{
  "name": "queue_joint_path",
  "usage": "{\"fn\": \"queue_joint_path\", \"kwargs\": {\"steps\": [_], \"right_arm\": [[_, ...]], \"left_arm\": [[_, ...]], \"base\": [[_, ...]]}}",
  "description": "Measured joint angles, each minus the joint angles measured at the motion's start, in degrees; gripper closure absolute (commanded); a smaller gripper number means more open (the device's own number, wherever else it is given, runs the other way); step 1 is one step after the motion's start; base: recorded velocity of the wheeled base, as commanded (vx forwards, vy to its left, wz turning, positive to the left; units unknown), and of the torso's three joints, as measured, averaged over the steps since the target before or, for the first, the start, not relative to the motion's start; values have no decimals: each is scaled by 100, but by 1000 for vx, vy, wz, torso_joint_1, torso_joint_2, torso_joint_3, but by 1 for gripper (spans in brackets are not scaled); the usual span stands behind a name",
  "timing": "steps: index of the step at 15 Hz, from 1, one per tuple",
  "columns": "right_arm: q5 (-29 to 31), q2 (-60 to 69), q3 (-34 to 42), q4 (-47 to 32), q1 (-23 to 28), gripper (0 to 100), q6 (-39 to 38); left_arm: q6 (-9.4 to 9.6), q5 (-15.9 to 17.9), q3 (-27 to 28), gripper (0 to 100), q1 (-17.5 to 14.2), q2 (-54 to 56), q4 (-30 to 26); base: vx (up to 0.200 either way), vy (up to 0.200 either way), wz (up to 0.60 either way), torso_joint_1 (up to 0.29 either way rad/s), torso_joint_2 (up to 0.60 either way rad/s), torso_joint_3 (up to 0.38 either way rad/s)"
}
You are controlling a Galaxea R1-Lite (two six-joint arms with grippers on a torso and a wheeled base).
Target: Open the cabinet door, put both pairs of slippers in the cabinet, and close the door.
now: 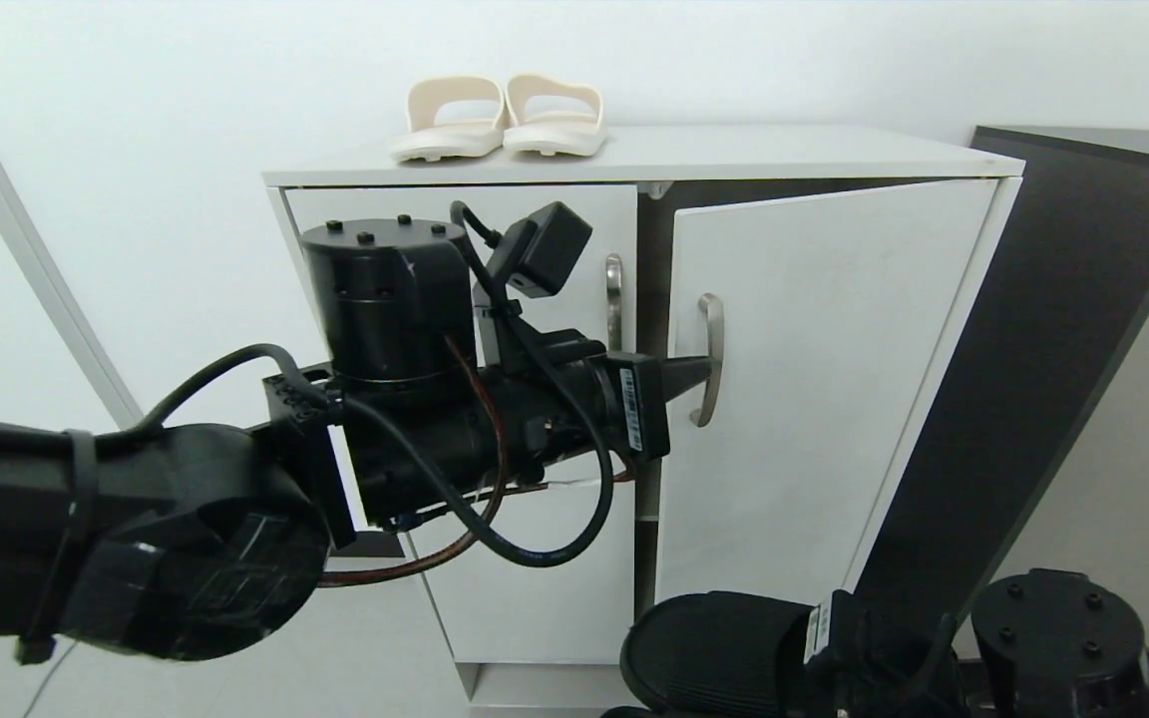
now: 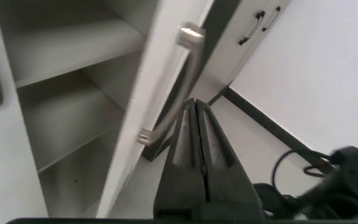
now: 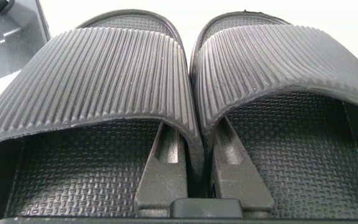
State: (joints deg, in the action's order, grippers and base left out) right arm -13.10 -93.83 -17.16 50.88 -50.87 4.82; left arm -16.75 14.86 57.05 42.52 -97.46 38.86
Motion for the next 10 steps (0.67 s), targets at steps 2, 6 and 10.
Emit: {"fn": "queue_joint_path", "kwargs": {"steps": [2, 6, 10], "right_arm": [[6, -2, 2, 0, -6, 100, 0], [6, -7, -6, -2, -26, 100, 0], [5, -16, 2, -2, -50, 100, 0]], "left_arm": [[-35, 0, -91, 100, 12, 174, 2], [-286, 20, -96, 100, -333, 295, 6], [-512, 22, 184, 100, -516, 173, 137]], "base": [[0, 0, 0, 0, 0, 0], [0, 0, 0, 0, 0, 0], [0, 0, 0, 0, 0, 0]]}}
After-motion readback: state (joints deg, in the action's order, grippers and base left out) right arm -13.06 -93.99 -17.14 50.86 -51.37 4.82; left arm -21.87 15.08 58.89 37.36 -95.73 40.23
